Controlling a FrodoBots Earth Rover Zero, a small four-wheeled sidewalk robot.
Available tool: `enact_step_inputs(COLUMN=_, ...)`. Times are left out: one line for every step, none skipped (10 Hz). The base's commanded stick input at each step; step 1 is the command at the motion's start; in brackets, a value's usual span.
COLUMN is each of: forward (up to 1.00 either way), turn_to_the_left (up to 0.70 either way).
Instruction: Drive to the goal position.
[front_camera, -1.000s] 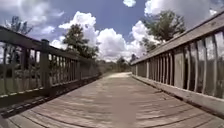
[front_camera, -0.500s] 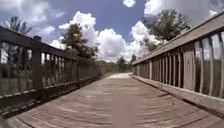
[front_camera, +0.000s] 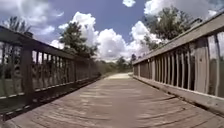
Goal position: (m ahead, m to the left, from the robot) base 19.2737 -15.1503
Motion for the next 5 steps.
enact_step_inputs(forward=0.5, turn_to_the_left=0.0)
enact_step_inputs(forward=0.5, turn_to_the_left=0.0)
enact_step_inputs(forward=0.5, turn_to_the_left=0.0)
enact_step_inputs(forward=0.5, turn_to_the_left=0.0)
enact_step_inputs(forward=0.5, turn_to_the_left=0.0)
